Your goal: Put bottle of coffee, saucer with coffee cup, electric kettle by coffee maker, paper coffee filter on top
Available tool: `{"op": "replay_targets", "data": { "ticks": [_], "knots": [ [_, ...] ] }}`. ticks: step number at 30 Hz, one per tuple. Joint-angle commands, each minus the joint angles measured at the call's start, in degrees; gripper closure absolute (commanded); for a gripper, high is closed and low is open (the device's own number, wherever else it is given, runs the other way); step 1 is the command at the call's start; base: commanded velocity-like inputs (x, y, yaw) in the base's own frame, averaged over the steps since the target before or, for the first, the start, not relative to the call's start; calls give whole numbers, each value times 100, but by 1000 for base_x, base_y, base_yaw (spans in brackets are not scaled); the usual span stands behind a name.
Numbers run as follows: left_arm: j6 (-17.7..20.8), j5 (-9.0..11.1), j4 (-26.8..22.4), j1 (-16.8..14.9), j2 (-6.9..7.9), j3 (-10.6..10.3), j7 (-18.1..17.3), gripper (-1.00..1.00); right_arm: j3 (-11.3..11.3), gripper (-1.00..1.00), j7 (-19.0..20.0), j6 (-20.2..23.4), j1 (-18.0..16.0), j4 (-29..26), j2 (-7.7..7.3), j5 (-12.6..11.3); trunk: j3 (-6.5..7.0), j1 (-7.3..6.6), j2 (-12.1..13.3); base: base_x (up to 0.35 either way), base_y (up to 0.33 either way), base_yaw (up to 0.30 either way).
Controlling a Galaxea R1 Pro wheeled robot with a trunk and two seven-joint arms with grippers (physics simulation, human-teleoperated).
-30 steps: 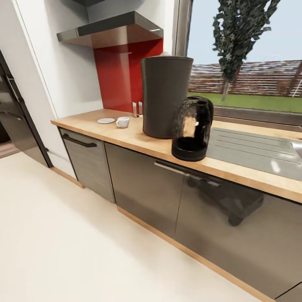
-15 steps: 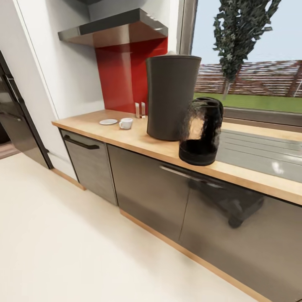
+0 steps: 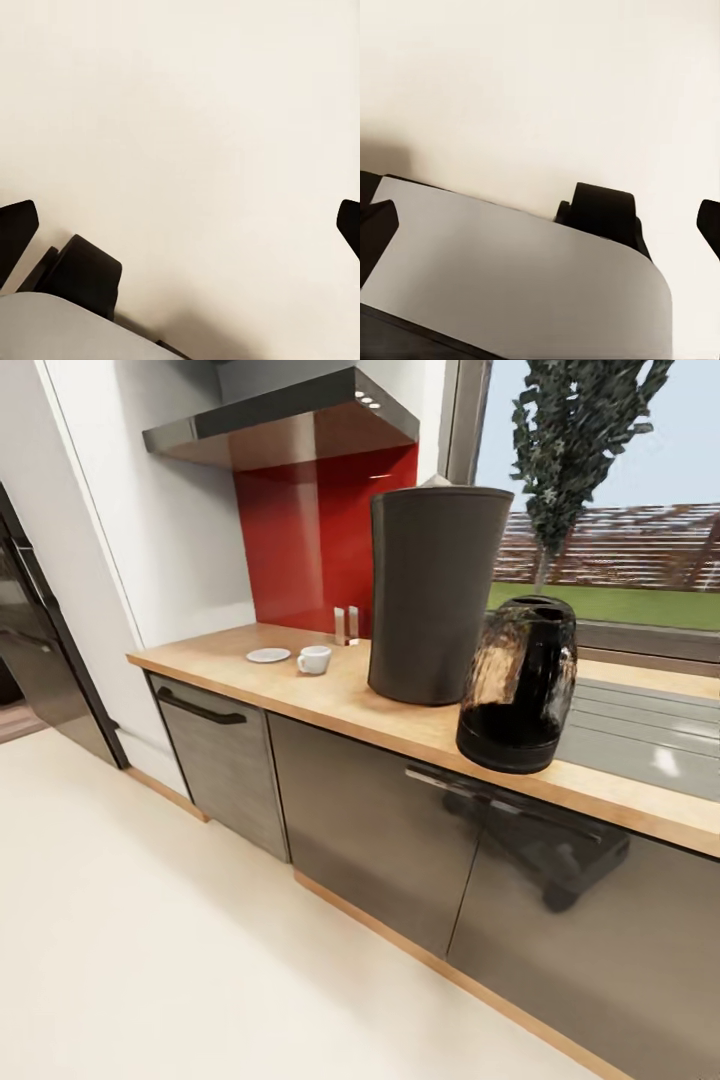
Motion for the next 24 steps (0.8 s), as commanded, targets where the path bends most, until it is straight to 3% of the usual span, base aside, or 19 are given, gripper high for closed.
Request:
{"op": "replay_targets", "data": {
  "ticks": [1,18,24],
  "knots": [
    [-13,61,0,-3,0,-57,-23,-100,-48,-100,8,-45,-1,34,-6,53,-5,-1,-2,9,9,-65],
    [-32,61,26,-3,-34,-57,-35,-100,-35,-100,31,-65,14,53,-183,63,-5,-1,-2,2,2,-216],
    [-31,61,21,-3,-28,-57,-44,-100,-32,-100,11,-68,14,54,-259,70,-5,-1,-2,147,197,-47]
  ]
}}
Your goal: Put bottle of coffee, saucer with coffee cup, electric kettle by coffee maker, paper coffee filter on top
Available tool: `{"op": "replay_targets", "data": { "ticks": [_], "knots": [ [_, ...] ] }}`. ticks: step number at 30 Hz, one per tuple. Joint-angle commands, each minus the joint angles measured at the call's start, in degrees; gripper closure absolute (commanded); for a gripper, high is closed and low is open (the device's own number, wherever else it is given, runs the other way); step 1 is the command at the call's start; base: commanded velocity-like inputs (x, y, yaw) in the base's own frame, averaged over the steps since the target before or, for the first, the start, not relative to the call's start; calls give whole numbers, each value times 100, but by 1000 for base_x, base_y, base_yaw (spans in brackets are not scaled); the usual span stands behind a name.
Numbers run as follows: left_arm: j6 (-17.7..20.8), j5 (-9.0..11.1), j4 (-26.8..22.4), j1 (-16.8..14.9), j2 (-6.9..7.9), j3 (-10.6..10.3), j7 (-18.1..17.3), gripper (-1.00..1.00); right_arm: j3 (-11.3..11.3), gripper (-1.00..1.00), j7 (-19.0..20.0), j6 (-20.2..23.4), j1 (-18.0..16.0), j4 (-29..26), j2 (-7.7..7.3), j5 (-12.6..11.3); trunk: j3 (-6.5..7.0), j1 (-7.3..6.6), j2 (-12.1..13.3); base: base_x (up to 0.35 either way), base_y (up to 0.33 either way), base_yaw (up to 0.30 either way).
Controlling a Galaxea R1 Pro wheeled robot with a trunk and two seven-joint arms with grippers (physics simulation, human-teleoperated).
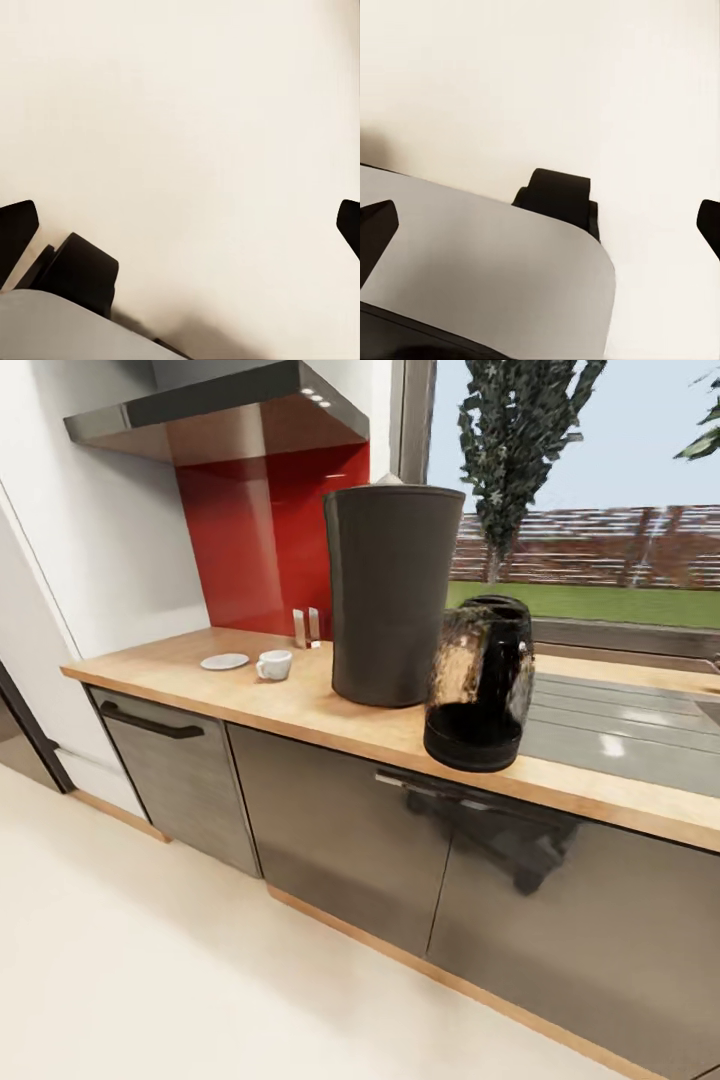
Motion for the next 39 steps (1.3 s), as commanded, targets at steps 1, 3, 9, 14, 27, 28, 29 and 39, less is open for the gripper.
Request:
{"op": "replay_targets", "data": {
  "ticks": [1,3,9,14,27,28,29,39],
  "knots": [
    [-10,61,3,-3,2,-42,-25,-100,-48,-100,6,-40,-9,24,-12,51,-5,1,-2,180,250,-14],
    [-10,61,4,-3,3,-42,-26,-100,-47,-100,3,-39,-9,24,-32,54,-5,1,-2,186,259,-9],
    [-11,61,3,-3,4,-42,-26,-100,-46,-100,2,-33,-9,24,-119,57,-5,1,-2,197,270,-3],
    [-10,61,2,-3,4,-42,-29,-100,-46,-100,3,-40,-9,24,-142,55,-5,1,-2,211,274,0],
    [-10,61,10,-3,12,-33,-40,-100,-46,-100,-9,-55,-9,16,-154,49,-5,1,-2,220,275,0],
    [-10,61,10,-3,12,-33,-41,-100,-46,-100,-9,-55,-9,16,-154,49,-5,1,-2,180,278,0],
    [-10,61,11,-3,13,-33,-41,-100,-46,-100,-9,-55,-9,15,-154,49,-5,1,-2,164,286,0],
    [-10,61,11,-3,13,-33,-39,-100,-46,-100,-14,-56,-9,15,-155,49,-5,1,-2,109,318,0]
  ]
}}
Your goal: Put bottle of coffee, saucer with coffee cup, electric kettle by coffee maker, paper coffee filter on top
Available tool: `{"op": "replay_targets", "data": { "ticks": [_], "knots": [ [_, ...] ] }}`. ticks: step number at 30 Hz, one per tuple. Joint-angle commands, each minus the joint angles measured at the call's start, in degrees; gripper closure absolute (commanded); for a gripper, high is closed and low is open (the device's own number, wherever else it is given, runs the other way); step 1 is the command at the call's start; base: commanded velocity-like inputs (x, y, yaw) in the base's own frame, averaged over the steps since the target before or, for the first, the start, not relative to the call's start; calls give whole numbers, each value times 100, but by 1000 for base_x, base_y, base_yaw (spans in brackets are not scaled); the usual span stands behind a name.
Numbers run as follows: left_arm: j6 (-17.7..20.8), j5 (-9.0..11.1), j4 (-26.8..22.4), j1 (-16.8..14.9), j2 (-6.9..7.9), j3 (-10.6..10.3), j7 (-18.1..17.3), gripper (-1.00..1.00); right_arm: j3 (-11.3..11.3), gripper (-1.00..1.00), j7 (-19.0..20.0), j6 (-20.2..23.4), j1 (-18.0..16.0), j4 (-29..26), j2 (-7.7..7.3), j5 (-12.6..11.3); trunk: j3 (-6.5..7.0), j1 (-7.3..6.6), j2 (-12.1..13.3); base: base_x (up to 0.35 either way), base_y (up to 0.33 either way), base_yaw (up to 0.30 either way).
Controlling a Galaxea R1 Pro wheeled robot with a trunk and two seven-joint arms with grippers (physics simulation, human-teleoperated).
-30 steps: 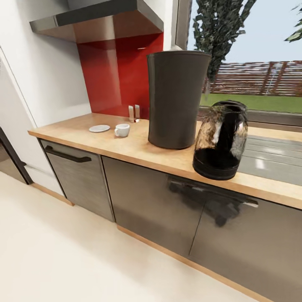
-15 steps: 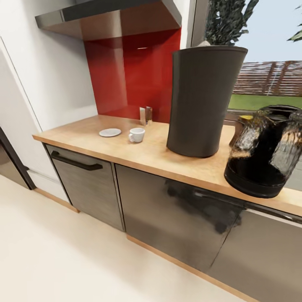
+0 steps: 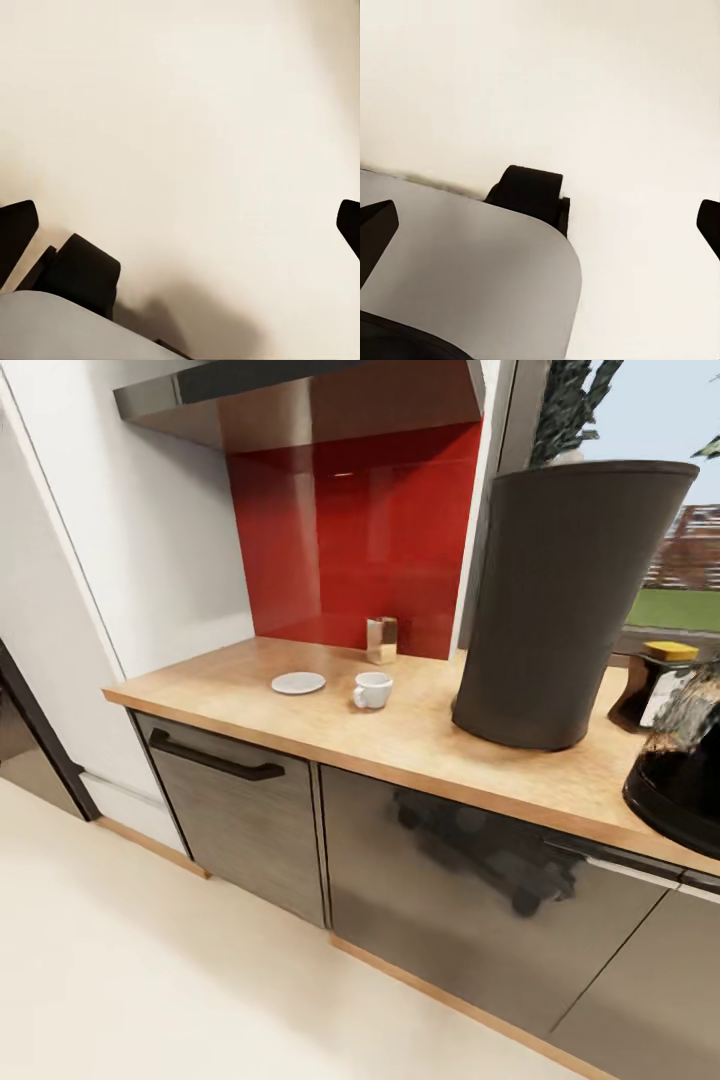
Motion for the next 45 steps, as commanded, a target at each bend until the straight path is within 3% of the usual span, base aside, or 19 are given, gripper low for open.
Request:
{"op": "replay_targets", "data": {
  "ticks": [1,35,45],
  "knots": [
    [-9,61,2,-2,1,-42,-24,-100,-49,-100,6,-41,-9,24,-4,49,-5,0,-2,87,329,0],
    [-9,61,11,-2,10,-33,-12,-100,-45,-100,6,-41,-9,24,-22,49,-5,0,-2,83,325,-1],
    [-9,61,11,-2,10,-33,-12,-100,-40,-100,11,-41,-9,24,-22,49,-5,0,-2,59,280,-179]
  ]
}}
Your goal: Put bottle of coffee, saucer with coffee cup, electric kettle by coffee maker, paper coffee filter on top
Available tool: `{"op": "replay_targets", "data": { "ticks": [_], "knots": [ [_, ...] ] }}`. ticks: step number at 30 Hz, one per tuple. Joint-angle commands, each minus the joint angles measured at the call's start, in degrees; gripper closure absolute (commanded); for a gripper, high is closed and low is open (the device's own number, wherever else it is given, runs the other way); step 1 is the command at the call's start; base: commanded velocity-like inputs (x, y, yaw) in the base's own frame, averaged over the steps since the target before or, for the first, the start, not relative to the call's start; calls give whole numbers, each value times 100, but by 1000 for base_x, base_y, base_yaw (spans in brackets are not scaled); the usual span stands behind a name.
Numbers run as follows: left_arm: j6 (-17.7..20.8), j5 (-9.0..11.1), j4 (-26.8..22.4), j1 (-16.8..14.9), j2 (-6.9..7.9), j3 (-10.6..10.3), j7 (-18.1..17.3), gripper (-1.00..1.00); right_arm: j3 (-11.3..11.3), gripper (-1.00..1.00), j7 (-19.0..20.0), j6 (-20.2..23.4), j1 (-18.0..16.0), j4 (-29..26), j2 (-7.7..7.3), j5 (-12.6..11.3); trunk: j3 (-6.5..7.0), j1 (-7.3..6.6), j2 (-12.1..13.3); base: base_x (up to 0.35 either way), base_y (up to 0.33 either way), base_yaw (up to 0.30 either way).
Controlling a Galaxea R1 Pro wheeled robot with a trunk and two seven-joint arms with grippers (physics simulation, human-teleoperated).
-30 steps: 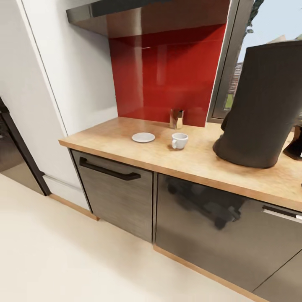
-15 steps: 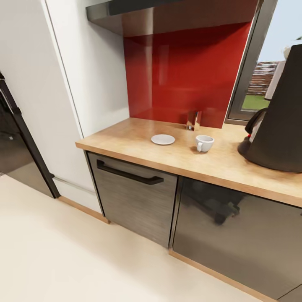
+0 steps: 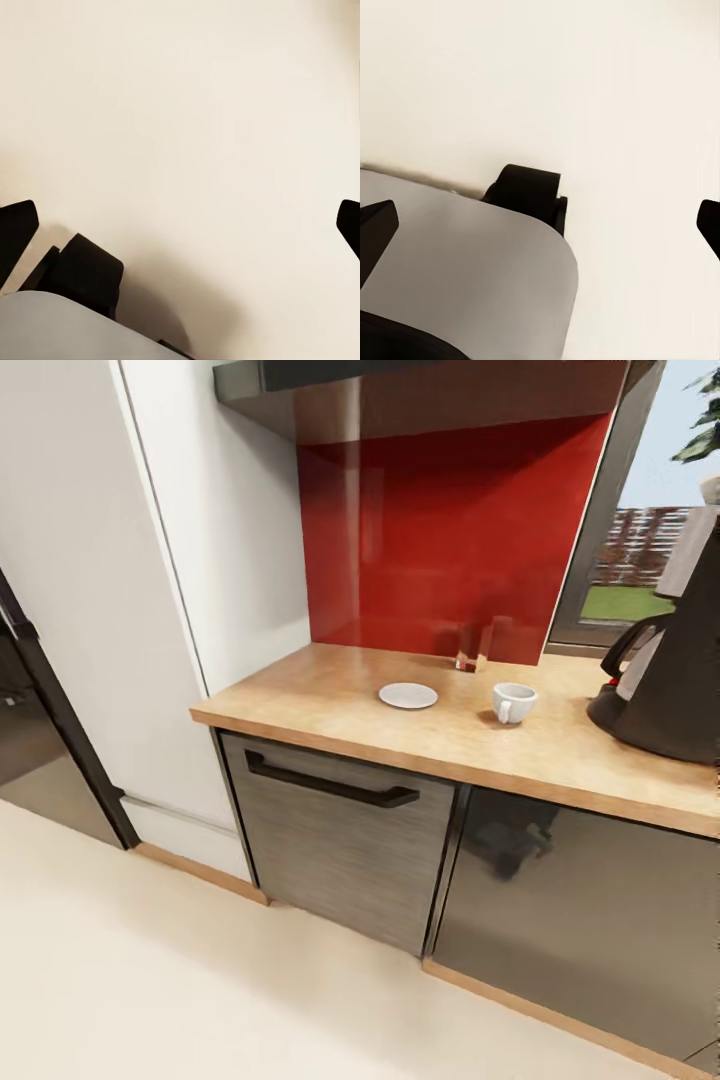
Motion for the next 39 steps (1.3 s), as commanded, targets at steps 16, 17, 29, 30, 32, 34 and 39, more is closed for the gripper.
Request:
{"op": "replay_targets", "data": {
  "ticks": [16,17,29,30,32,34,39],
  "knots": [
    [-11,61,1,-1,2,-41,-24,-100,-48,-100,9,-40,-11,25,-4,49,-5,-1,-2,2,72,-276],
    [-11,61,1,-1,2,-41,-24,-100,-48,-100,9,-40,-11,25,-4,49,-5,-1,-2,0,2,-280],
    [-11,61,1,-1,2,-41,-24,-100,-48,-100,9,-40,-11,25,-4,49,-5,-1,-2,0,2,-280],
    [-11,61,1,-1,2,-41,-24,-100,-48,-100,9,-40,-11,25,-4,49,-5,-1,-2,5,127,-279],
    [-11,61,1,-1,2,-41,-24,-100,-48,-100,9,-40,-11,25,-4,49,-5,-1,-2,20,175,-271],
    [-11,61,1,-1,3,-41,-24,-100,-48,-100,8,-40,-11,25,-4,49,-5,-1,-2,46,237,-215],
    [-11,61,1,-1,3,-41,-24,-100,-48,-100,3,-40,-11,25,-4,49,-5,-1,-2,64,283,-71]
  ]
}}
